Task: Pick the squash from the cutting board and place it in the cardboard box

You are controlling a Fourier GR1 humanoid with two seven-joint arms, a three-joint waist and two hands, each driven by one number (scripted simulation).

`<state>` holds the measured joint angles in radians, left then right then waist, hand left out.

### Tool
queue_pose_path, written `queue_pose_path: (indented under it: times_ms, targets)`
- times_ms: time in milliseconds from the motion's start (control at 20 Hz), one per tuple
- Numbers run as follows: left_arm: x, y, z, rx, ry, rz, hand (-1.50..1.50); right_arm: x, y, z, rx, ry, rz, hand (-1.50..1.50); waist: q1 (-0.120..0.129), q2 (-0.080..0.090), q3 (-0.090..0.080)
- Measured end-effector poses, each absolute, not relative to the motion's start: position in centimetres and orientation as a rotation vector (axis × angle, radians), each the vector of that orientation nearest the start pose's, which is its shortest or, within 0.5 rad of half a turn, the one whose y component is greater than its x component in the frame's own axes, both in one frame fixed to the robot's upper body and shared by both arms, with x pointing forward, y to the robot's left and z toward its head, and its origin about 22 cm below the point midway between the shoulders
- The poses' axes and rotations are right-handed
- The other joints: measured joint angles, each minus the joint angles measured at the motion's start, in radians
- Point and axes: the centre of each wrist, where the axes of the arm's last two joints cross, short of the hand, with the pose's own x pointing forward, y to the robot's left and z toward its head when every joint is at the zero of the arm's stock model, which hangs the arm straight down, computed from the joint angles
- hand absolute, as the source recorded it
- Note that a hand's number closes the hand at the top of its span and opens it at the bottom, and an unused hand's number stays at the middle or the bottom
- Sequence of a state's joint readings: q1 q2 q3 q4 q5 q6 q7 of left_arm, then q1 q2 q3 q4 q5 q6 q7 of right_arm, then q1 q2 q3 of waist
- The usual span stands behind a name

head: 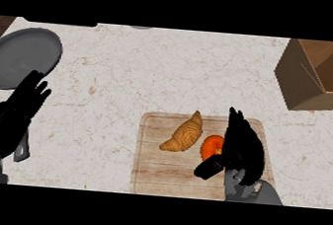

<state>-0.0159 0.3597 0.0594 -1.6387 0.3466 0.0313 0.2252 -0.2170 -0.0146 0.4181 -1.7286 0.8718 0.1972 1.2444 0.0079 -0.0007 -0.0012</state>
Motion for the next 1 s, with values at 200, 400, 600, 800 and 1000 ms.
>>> queue_pose_path:
  times_ms: [200,400,600,800,1000]
  targets:
    - [24.7,32.1,5.3,0.051,-1.440,0.043,0.00,25.4,-11.2,7.7,-0.822,-0.735,0.667,-1.50,-0.001,0.001,0.000]
    - [24.5,32.6,5.1,0.053,-1.439,0.043,0.00,25.0,-11.1,6.9,-0.812,-0.714,0.684,-1.50,-0.003,0.000,0.000]
    - [24.3,32.6,5.1,0.061,-1.440,0.046,0.00,25.2,-11.2,6.6,-0.810,-0.705,0.687,-1.50,-0.003,0.000,0.001]
    - [24.6,32.0,5.3,0.053,-1.437,0.047,0.00,25.4,-11.3,6.1,-0.809,-0.697,0.692,1.50,-0.004,0.000,0.001]
    - [24.5,32.3,5.4,0.055,-1.438,0.047,0.00,25.6,-11.3,6.3,-0.834,-0.725,0.698,1.50,-0.005,0.000,0.001]
